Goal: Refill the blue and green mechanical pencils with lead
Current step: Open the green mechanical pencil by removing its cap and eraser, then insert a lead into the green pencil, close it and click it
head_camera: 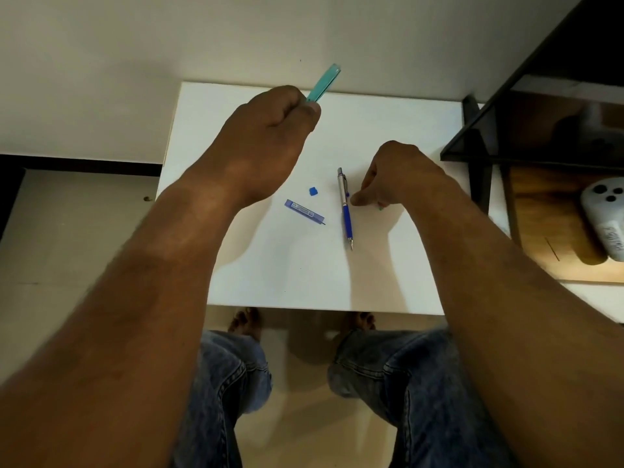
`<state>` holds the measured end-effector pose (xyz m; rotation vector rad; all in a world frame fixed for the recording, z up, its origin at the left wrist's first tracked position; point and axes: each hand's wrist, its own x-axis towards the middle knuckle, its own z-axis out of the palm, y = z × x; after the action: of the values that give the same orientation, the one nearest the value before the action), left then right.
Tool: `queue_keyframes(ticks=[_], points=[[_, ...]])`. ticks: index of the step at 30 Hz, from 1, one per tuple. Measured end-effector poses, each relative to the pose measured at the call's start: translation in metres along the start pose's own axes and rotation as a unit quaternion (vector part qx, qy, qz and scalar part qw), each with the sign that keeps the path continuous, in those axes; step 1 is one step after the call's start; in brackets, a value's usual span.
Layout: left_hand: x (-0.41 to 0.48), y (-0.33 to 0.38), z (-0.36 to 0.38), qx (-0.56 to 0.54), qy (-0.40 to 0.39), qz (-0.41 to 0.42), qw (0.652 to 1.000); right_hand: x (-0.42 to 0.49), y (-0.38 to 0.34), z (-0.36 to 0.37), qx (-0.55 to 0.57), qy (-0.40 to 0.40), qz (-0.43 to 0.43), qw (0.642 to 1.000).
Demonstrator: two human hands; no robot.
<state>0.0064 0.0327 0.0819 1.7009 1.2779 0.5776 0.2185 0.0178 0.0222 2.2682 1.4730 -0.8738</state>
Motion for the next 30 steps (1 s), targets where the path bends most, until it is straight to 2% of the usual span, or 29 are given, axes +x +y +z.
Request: queue_keyframes(ticks=[2,5,9,14,20,24,30], points=[[0.000,0.000,-0.002,-0.001,0.001,0.000,1.000,-0.001,-0.005,-0.003,0.012,0.052,-0.007,0.999],[0.001,-0.001,-0.003,0.002,0.006,0.005,1.000,-0.006,-0.023,0.005,0.052,0.108,-0.078,0.990],[0.002,-0.003,-0.006,0.013,0.017,0.005,1.000,-0.017,-0.047,0.028,0.000,0.079,-0.123,0.989],[0.001,-0.004,-0.007,0.005,0.018,0.004,1.000,-0.014,-0.048,0.039,-0.061,0.084,-0.132,0.986],[0.001,-0.007,-0.007,0.009,0.015,0.001,1.000,-0.012,-0.048,0.047,-0.084,0.103,-0.144,0.981],[0.003,-0.012,-0.011,0.073,0.009,0.004,0.997,-0.016,-0.045,0.026,-0.045,0.107,-0.149,0.982],[0.004,-0.020,-0.017,0.154,-0.006,-0.005,0.988,-0.045,-0.042,-0.017,0.050,0.162,-0.181,0.969]])
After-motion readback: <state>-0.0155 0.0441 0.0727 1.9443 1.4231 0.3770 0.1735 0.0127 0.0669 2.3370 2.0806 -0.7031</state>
